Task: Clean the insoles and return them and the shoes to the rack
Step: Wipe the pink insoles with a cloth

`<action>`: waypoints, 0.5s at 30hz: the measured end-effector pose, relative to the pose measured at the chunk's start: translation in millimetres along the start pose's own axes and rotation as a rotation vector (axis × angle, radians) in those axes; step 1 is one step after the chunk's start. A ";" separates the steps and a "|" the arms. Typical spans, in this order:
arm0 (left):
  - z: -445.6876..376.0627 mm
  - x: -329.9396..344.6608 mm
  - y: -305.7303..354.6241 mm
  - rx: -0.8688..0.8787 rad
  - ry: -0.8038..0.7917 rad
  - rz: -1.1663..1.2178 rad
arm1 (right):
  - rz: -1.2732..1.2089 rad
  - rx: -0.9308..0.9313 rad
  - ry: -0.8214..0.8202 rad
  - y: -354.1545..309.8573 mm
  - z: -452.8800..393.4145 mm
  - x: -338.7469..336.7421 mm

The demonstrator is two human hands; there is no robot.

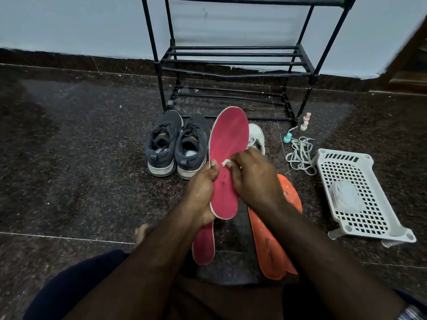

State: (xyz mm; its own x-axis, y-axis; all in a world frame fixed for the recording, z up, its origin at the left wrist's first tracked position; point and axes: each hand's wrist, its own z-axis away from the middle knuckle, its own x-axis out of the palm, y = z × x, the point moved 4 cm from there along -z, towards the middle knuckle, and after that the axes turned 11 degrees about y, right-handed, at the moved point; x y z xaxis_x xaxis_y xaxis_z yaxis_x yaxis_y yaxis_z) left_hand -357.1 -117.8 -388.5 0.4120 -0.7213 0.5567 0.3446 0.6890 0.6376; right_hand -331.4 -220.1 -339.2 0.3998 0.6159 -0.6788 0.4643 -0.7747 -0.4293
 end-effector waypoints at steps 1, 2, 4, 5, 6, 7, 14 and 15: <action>0.2 0.5 0.7 0.015 0.001 -0.014 | 0.002 0.030 0.020 7.1 -3.8 -2.3; 1.8 1.3 2.2 0.023 0.005 -0.024 | 0.003 0.049 0.014 11.0 -3.9 -3.3; 0.9 0.6 3.6 0.017 0.018 -0.031 | -0.010 0.034 -0.064 6.3 5.9 0.1; -0.1 -0.6 3.5 0.001 0.026 -0.027 | -0.033 0.012 -0.121 -0.4 13.9 2.4; 0.0 -1.7 3.6 -0.012 0.040 -0.025 | -0.062 -0.005 -0.170 -6.3 20.3 4.1; 0.0 -2.4 3.5 -0.018 0.047 -0.024 | -0.086 -0.018 -0.195 -9.7 23.8 4.4; 1.3 0.0 4.9 0.044 -0.019 -0.097 | -0.021 0.051 -0.035 8.8 -0.2 -5.5; 1.2 -0.3 5.9 0.051 -0.019 -0.117 | -0.060 0.081 -0.017 9.4 -1.6 -8.8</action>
State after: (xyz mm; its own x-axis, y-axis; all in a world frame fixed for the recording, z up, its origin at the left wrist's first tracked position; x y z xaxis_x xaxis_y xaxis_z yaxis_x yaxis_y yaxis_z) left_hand -356.2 -113.6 -384.3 0.3556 -0.7980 0.4866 0.3460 0.5961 0.7246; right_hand -329.3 -232.6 -336.4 0.3595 0.6596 -0.6601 0.4217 -0.7459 -0.5156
